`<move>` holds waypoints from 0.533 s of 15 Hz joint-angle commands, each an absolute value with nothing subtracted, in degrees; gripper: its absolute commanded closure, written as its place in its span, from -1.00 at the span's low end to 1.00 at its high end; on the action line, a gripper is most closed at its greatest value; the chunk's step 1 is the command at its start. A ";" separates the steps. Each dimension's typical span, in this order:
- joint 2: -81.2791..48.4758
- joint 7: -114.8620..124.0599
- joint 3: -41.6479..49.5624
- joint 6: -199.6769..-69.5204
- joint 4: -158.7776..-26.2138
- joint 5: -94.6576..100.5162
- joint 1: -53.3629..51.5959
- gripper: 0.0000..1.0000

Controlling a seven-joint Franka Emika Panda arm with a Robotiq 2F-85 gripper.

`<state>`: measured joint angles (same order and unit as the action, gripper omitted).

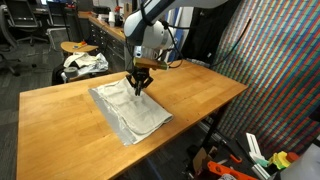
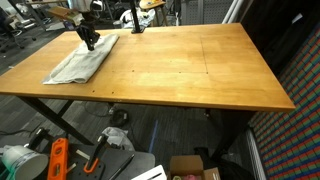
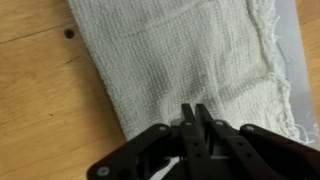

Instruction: Fold the towel on the table

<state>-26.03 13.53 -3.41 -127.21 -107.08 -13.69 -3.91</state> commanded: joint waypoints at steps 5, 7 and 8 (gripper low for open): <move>-23.21 15.64 -5.26 -133.26 -105.56 -14.07 -6.94 0.75; -24.27 18.13 -4.99 -133.36 -103.72 -12.40 -8.78 0.75; -24.96 19.62 -4.83 -132.92 -102.55 -11.46 -9.71 0.76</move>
